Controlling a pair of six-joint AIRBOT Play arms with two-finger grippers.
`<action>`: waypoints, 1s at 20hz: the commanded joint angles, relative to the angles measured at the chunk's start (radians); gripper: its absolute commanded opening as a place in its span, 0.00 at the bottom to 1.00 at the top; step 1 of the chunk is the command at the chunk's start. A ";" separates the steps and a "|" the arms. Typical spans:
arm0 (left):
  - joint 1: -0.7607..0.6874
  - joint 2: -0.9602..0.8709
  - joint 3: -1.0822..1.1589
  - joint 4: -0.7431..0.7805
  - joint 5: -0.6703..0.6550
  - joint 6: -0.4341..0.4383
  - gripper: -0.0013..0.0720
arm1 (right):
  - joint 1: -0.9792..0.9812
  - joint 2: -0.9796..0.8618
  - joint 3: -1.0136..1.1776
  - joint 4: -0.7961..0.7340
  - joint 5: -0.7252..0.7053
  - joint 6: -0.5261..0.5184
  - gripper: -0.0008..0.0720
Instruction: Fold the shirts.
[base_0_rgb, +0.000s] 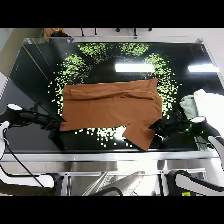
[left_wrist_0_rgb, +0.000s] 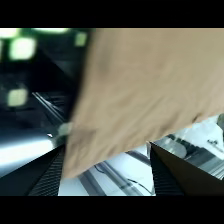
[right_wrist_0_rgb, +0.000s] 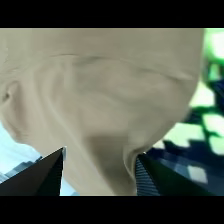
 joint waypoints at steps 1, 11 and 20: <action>-0.096 -0.002 -0.018 -0.040 0.061 0.034 0.83 | 0.039 -0.012 -0.001 0.034 -0.032 -0.001 0.70; -0.099 0.000 -0.018 -0.039 0.020 0.029 0.03 | 0.038 0.006 0.001 0.034 0.094 -0.015 0.05; -0.011 0.225 -0.196 0.289 -0.033 -0.197 0.03 | 0.039 0.391 -0.123 -0.307 0.200 0.307 0.05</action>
